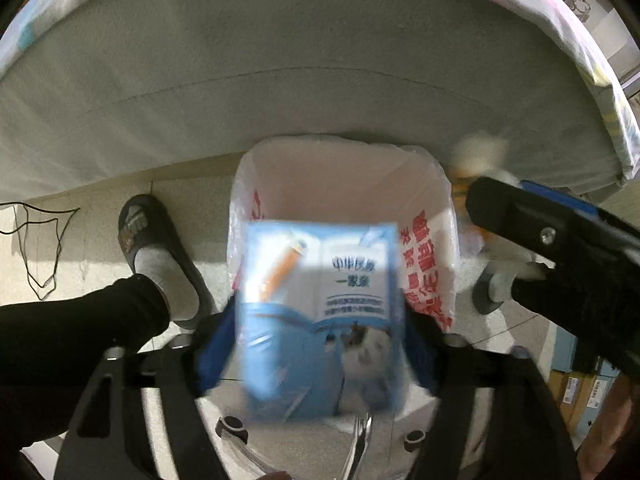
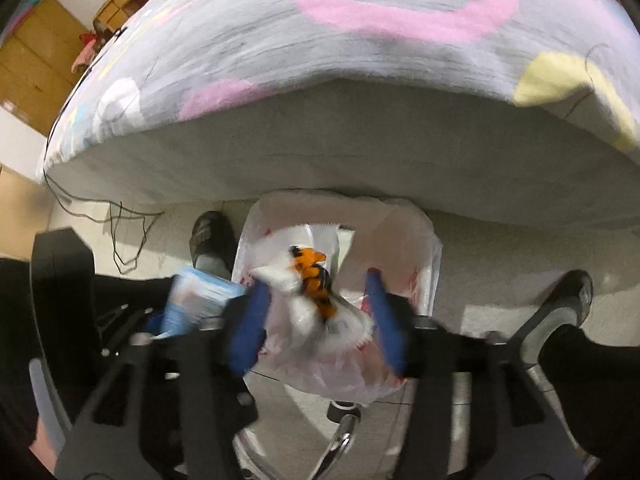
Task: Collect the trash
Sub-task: 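Open the right tool and left tool to drop both items into the bag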
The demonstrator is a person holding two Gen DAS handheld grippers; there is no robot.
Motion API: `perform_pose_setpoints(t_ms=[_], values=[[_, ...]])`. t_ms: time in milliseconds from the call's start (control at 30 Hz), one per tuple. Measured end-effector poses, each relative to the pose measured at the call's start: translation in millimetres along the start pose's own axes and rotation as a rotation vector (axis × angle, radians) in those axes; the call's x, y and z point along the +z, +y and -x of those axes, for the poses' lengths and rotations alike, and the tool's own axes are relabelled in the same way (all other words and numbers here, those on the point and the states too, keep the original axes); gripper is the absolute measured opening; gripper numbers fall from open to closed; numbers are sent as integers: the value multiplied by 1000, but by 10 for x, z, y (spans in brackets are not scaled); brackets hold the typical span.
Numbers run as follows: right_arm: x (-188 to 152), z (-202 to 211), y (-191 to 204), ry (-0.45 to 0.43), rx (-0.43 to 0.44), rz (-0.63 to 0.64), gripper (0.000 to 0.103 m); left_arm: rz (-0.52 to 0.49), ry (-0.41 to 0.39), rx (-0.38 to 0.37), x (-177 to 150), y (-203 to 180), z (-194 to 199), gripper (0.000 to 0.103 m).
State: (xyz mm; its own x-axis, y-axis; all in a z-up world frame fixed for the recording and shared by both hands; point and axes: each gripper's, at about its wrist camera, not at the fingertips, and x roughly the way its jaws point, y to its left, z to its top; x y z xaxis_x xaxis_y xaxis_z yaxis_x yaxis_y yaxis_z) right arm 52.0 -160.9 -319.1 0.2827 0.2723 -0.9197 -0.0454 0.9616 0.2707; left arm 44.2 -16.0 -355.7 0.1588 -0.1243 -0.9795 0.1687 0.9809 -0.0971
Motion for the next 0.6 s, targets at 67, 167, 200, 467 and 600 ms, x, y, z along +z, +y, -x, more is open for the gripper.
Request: perform_pose_setpoints(t_ms=[67, 167, 200, 467, 600], values=[[16, 6, -8, -12, -18, -8, 71, -11, -14, 4, -8, -5, 16, 89], [27, 36, -47, -25, -30, -29, 79, -15, -22, 19, -21, 7, 29, 91], [25, 47, -54, -30, -35, -34, 82, -11, -24, 20, -23, 16, 32, 91], [20, 89, -74, -37, -45, -40, 82, -9, -34, 27, -22, 37, 43, 92], [15, 103, -60, -39, -49, -37, 82, -12, -41, 29, -22, 26, 54, 92]])
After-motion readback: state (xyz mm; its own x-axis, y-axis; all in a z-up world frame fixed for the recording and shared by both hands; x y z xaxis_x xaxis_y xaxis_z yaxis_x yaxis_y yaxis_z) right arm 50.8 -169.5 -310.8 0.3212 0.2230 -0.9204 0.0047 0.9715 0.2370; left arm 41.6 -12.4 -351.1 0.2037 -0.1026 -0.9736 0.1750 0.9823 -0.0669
